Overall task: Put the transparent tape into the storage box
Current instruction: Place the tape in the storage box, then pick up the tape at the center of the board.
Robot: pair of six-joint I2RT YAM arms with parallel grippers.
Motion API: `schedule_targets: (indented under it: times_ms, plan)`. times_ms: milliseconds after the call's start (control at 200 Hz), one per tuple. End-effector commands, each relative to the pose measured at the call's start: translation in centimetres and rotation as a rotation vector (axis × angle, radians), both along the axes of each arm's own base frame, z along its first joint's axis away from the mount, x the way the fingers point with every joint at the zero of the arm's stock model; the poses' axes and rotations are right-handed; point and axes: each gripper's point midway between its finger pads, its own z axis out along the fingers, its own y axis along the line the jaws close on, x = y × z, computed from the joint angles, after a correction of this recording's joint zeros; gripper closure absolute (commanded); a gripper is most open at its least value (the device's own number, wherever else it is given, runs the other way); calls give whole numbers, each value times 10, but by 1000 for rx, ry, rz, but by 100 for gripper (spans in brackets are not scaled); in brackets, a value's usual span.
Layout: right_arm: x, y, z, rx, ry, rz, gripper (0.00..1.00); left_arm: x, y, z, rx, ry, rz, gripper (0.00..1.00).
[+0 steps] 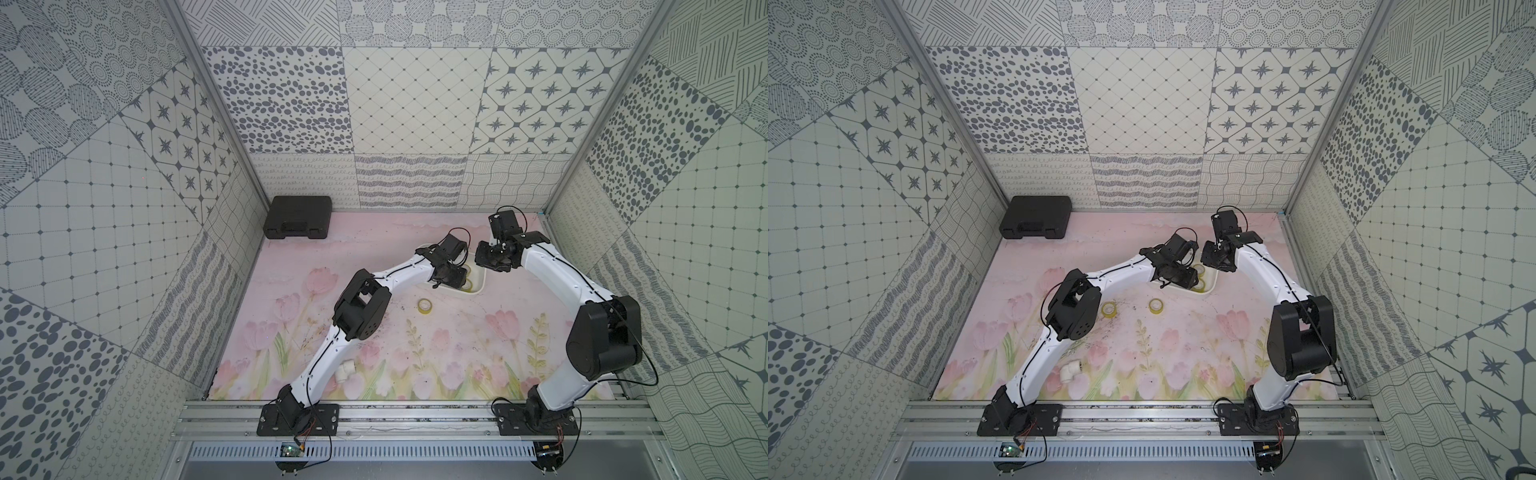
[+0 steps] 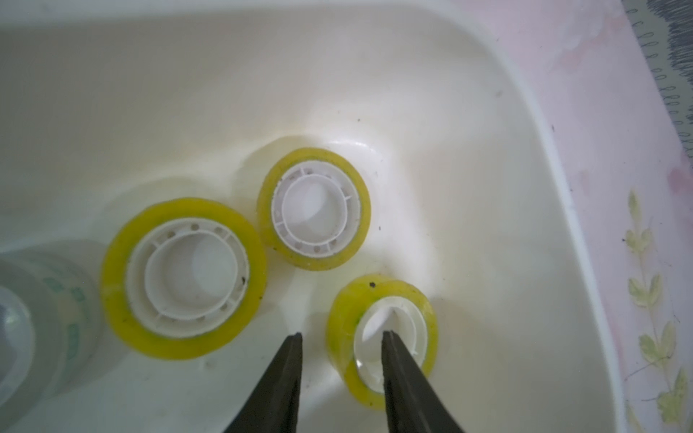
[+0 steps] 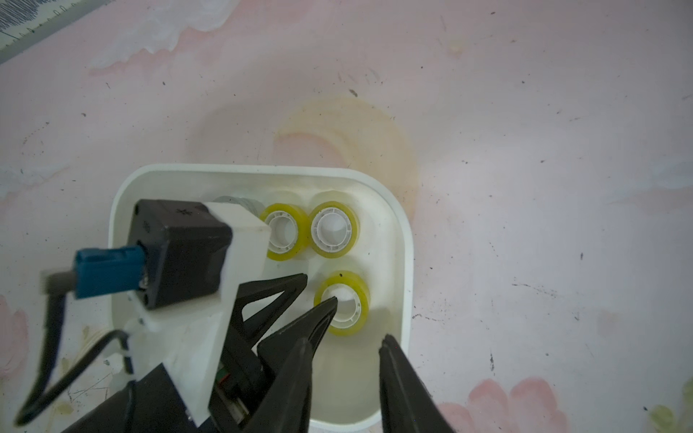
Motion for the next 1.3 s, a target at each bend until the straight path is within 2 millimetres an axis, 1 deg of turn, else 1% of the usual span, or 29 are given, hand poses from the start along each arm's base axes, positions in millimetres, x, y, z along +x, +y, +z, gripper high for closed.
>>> schedule_targets:
  times_ms: [0, 85, 140, 160, 195, 215, 295, 305, 325, 360, 370, 395, 505, 585, 660, 725, 805, 865, 941, 1071, 1296]
  plan:
    - [4, 4, 23, 24, -73, 5, 66, 5, -5, 41, -47, -95, -3, 60]
    - [8, 9, 32, 30, -97, 16, 66, 9, -1, 68, -75, -139, 11, 60]
    - [10, 13, 38, 34, -112, 27, 66, 12, 6, 88, -92, -166, 28, 59]
    - [11, 14, 39, 35, -114, 32, 66, 13, 8, 92, -94, -173, 33, 59]
    - [12, 17, 42, 38, -122, 39, 66, 14, 15, 106, -105, -194, 47, 57]
    - [12, 18, 43, 40, -124, 42, 66, 14, 20, 113, -109, -203, 57, 54]
    - [12, 23, 45, 41, -124, 58, 66, 11, 41, 135, -114, -221, 96, 53]
    - [12, 24, 44, 42, -122, 59, 66, 11, 45, 135, -109, -219, 101, 51]
    - [12, 25, 44, 41, -122, 64, 66, 9, 50, 142, -111, -226, 112, 49]
    - [10, 27, 43, 41, -118, 69, 66, 3, 63, 143, -92, -221, 130, 46]
    - [10, 27, 42, 41, -118, 69, 66, 2, 66, 147, -92, -227, 135, 45]
    - [9, 28, 41, 42, -115, 73, 66, -3, 74, 150, -81, -227, 148, 44]
    - [5, 33, 35, 43, -101, 87, 66, -30, 109, 142, -33, -196, 195, 43]
    - [2, 37, 31, 48, -93, 92, 66, -52, 130, 120, -1, -127, 235, 43]
    - [1, 39, 28, 50, -90, 93, 66, -71, 144, 100, 14, -76, 264, 42]
    - [0, 42, 27, 51, -91, 97, 66, -83, 154, 82, 33, -49, 288, 42]
    - [-1, 45, 27, 52, -92, 105, 66, -91, 165, 63, 57, -25, 313, 42]
    - [-2, 49, 28, 53, -95, 112, 66, -93, 167, 52, 64, -20, 316, 42]
    - [-2, 53, 29, 55, -99, 118, 66, -90, 165, 42, 73, -21, 316, 42]
    - [-4, 58, 29, 50, -100, 126, 66, -81, 156, 27, 81, -12, 307, 42]
    - [-8, 58, 26, 48, -96, 124, 66, -75, 145, 1, 82, 20, 297, 42]
